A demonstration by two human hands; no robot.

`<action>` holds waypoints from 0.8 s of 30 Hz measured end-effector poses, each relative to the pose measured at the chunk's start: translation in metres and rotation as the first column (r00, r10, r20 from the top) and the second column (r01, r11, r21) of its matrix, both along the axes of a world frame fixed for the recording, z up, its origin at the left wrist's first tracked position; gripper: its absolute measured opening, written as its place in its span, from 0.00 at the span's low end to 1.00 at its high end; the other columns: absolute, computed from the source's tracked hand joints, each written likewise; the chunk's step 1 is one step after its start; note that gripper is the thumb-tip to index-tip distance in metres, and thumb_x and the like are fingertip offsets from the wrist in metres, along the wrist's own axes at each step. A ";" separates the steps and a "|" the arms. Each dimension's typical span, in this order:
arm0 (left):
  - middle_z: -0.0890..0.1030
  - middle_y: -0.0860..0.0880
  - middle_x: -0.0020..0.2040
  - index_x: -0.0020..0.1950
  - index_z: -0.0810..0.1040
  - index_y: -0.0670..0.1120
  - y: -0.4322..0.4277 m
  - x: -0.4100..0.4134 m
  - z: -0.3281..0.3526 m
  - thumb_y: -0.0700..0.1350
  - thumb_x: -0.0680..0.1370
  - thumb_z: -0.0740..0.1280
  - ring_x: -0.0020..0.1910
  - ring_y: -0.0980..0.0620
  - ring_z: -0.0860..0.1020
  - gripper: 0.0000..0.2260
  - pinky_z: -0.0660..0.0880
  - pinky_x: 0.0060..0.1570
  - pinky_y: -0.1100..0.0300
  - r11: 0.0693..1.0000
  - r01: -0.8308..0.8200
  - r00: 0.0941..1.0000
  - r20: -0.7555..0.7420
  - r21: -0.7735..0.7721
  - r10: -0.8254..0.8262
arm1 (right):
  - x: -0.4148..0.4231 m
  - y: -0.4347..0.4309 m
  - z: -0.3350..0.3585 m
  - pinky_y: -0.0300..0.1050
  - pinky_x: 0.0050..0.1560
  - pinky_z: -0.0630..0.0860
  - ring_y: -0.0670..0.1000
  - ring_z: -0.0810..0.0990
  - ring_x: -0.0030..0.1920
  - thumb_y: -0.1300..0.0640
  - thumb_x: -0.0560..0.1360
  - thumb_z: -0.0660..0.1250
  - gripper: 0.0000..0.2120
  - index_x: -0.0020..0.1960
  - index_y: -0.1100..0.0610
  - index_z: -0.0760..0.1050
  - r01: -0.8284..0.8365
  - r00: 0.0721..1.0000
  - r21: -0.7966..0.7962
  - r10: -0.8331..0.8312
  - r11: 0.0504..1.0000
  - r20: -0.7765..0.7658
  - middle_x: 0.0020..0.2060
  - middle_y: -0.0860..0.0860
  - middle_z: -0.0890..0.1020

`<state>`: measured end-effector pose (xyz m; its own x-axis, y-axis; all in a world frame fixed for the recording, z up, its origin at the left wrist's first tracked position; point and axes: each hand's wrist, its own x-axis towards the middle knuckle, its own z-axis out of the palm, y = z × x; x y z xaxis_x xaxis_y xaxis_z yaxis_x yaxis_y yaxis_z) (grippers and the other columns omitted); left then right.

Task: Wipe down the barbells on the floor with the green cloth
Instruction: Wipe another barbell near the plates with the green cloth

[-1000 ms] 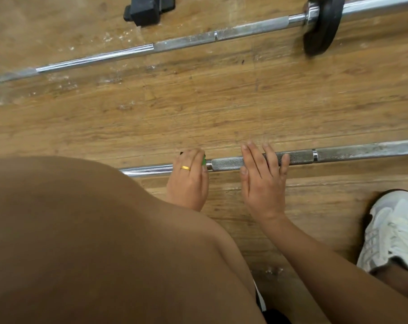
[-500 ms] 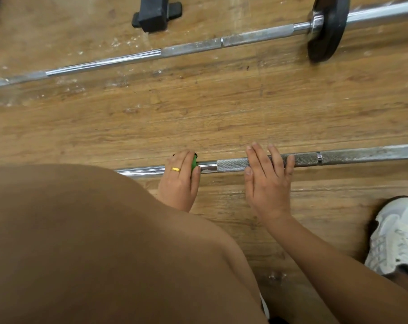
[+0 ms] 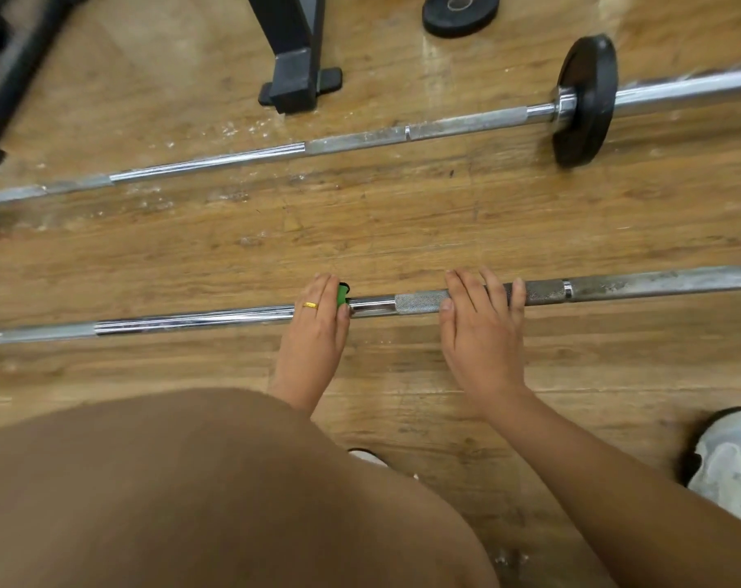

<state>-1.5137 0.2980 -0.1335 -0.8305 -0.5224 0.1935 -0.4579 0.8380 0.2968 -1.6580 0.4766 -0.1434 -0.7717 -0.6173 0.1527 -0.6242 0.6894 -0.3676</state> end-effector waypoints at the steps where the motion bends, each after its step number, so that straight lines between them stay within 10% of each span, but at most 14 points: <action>1: 0.72 0.37 0.72 0.74 0.69 0.34 -0.003 -0.003 0.001 0.46 0.86 0.54 0.73 0.39 0.69 0.22 0.68 0.73 0.46 1.000 -0.005 1.000 0.018 0.018 0.004 | -0.003 -0.003 0.002 0.60 0.77 0.47 0.56 0.66 0.73 0.51 0.84 0.49 0.22 0.72 0.56 0.72 -0.005 1.000 0.010 0.005 1.000 0.003 0.69 0.49 0.75; 24: 0.58 0.38 0.80 0.81 0.55 0.36 -0.071 -0.013 0.022 0.40 0.86 0.56 0.81 0.42 0.53 0.24 0.50 0.80 0.53 0.993 0.114 0.975 0.195 -0.015 -0.109 | -0.062 -0.056 0.056 0.58 0.79 0.47 0.57 0.69 0.71 0.52 0.84 0.47 0.21 0.65 0.57 0.75 -0.105 0.989 0.363 0.058 0.926 0.136 0.64 0.55 0.79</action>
<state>-1.5263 0.2271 -0.1117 -0.9064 -0.4209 0.0361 -0.4074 0.8934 0.1892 -1.7195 0.4208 -0.0870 -0.7146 -0.6737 -0.1883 -0.6511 0.7390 -0.1732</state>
